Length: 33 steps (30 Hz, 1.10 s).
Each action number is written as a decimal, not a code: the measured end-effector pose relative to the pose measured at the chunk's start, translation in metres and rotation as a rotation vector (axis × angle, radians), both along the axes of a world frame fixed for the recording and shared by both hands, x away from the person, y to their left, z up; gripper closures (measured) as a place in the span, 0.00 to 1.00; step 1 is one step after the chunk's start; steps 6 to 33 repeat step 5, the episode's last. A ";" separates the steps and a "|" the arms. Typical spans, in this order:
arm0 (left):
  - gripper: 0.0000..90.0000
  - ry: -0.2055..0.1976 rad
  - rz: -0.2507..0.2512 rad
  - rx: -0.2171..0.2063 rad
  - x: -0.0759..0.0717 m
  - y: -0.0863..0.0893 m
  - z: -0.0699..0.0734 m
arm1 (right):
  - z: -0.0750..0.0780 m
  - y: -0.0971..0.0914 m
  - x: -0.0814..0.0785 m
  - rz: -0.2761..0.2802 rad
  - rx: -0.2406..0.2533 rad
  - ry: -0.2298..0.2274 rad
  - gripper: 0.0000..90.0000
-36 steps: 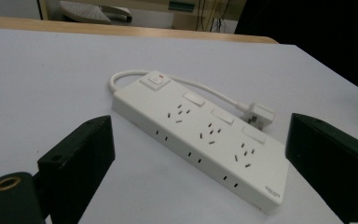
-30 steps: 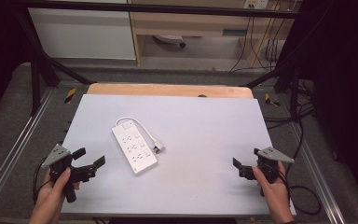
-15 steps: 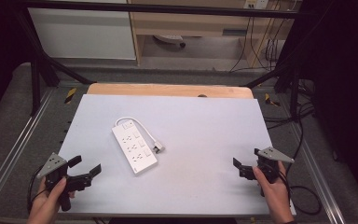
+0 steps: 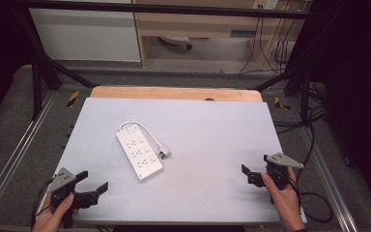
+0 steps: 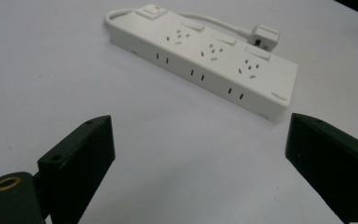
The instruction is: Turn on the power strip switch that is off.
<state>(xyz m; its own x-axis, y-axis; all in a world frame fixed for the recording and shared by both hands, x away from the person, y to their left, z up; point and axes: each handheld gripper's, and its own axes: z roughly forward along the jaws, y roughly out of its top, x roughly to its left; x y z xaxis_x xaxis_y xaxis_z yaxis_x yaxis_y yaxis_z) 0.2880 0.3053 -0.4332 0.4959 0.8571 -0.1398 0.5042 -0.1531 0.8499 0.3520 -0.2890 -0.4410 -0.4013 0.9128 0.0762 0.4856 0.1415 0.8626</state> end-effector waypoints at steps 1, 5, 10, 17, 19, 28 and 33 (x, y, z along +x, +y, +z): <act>0.09 0.009 -0.009 0.016 0.000 -0.001 -0.001 | -0.001 0.000 0.000 -0.005 -0.005 0.011 0.02; 0.09 0.033 -0.021 0.042 0.002 -0.005 -0.005 | -0.009 -0.001 0.004 -0.036 -0.067 0.063 0.03; 0.09 0.033 -0.021 0.042 0.002 -0.005 -0.005 | -0.009 -0.001 0.004 -0.036 -0.067 0.063 0.03; 0.09 0.033 -0.021 0.042 0.002 -0.005 -0.005 | -0.009 -0.001 0.004 -0.036 -0.067 0.063 0.03; 0.09 0.033 -0.021 0.042 0.002 -0.005 -0.005 | -0.009 -0.001 0.004 -0.036 -0.067 0.063 0.03; 0.09 0.033 -0.021 0.042 0.002 -0.005 -0.005 | -0.009 -0.001 0.004 -0.036 -0.067 0.063 0.03; 0.09 0.033 -0.021 0.042 0.002 -0.005 -0.005 | -0.009 -0.001 0.004 -0.036 -0.067 0.063 0.03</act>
